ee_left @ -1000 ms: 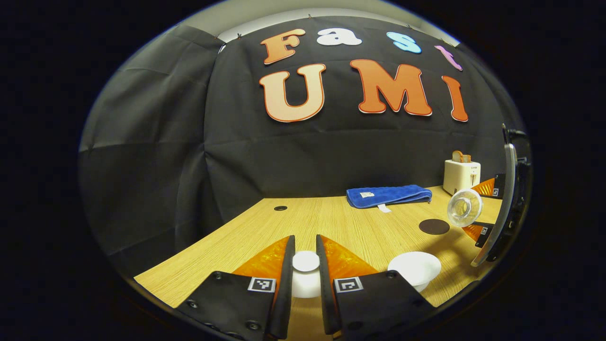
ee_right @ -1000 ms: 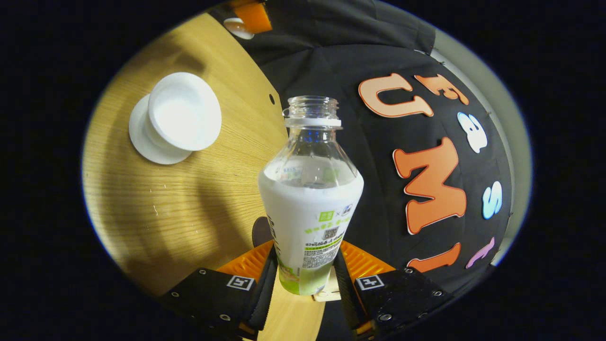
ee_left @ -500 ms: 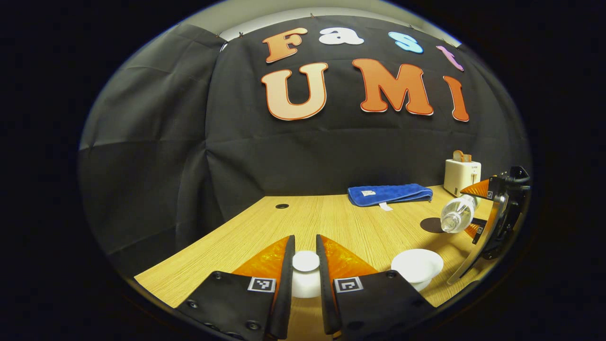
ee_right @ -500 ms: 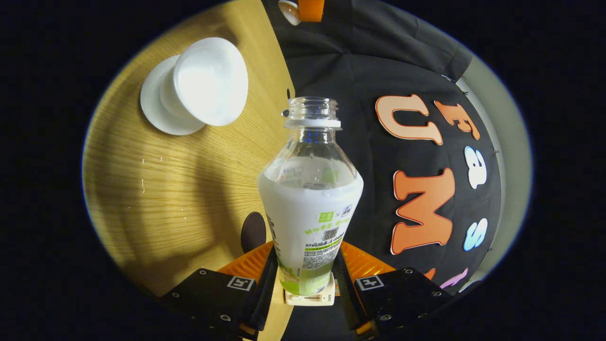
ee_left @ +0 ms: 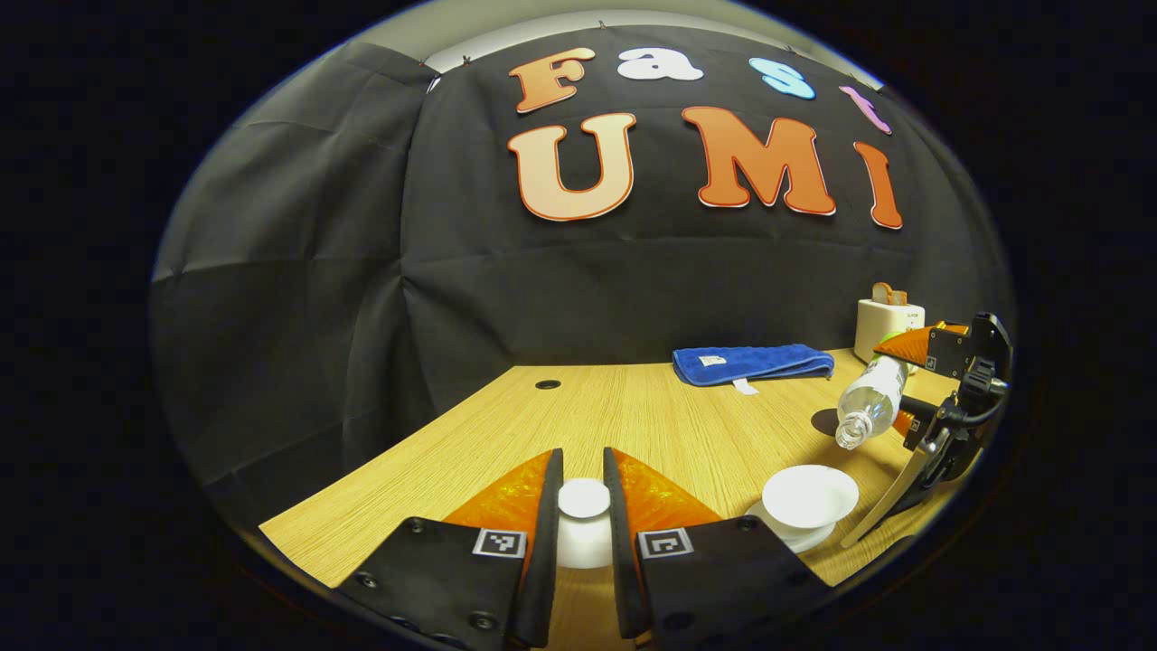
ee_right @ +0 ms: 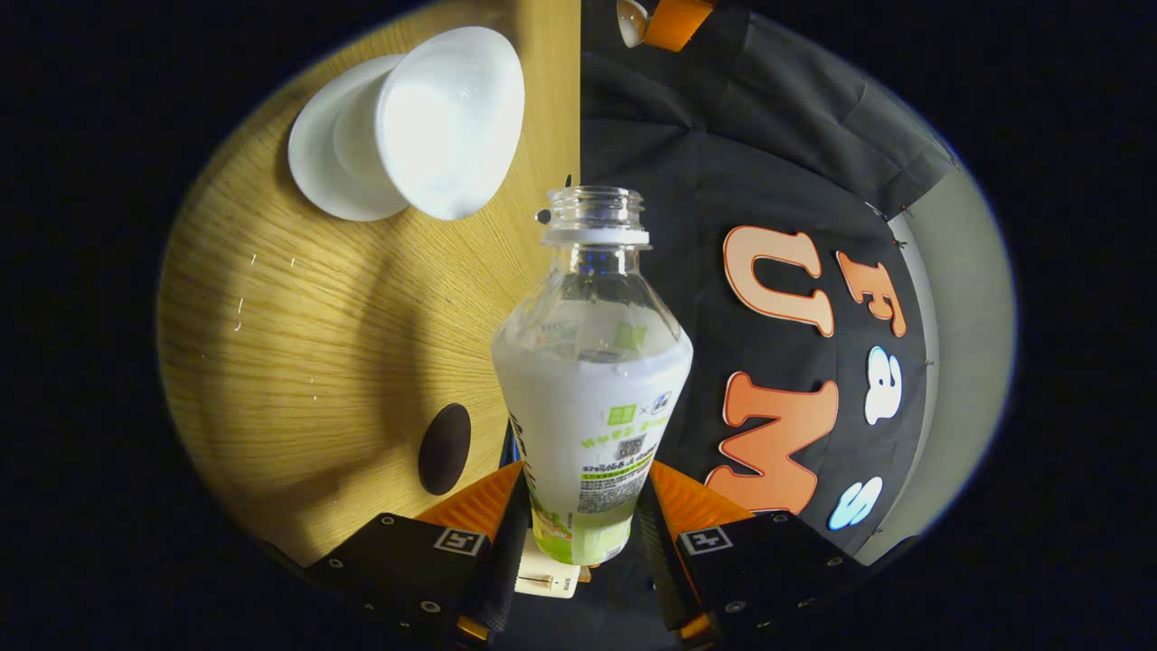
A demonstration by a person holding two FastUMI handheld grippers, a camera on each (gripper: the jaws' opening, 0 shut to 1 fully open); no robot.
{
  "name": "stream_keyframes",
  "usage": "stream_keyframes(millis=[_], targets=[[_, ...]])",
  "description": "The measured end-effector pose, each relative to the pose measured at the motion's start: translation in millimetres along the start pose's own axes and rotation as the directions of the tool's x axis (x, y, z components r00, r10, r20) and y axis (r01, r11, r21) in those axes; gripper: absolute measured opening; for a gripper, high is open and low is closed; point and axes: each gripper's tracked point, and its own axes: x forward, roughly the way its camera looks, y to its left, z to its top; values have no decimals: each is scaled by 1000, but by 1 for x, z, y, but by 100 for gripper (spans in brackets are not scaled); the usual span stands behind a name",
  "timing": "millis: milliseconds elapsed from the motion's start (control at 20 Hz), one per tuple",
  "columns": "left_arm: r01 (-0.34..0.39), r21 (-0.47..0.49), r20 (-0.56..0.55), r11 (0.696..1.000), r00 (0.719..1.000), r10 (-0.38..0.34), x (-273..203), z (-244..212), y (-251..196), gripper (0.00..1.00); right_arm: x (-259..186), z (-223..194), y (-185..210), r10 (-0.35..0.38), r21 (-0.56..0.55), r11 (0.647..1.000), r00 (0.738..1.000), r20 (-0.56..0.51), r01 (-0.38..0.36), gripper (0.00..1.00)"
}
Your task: Open the teacup lid with one hand, grasp the water bottle and pour water into the teacup with the other hand; after pouring, place the water bottle on the coaster and then close the teacup lid.
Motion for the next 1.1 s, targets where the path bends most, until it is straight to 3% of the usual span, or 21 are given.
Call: stream_keyframes(millis=[200, 800, 1100], targets=[[1, -1, -5, 1000, 1000, -1, 2, -1, 1, 31, 0, 4, -9, -34, -70, 997, 999, 31, 36, 63], [0, 3, -2, 1000, 1000, 0, -1, -1, 3, 31, 2, 9, -29, -104, -129, 985, 993, 65, 111, 63], [0, 9, 4, 1000, 1000, 0, 0, 2, 5, 31, 14, 0, -70, -157, -160, 972, 984, 90, 170, 63]])
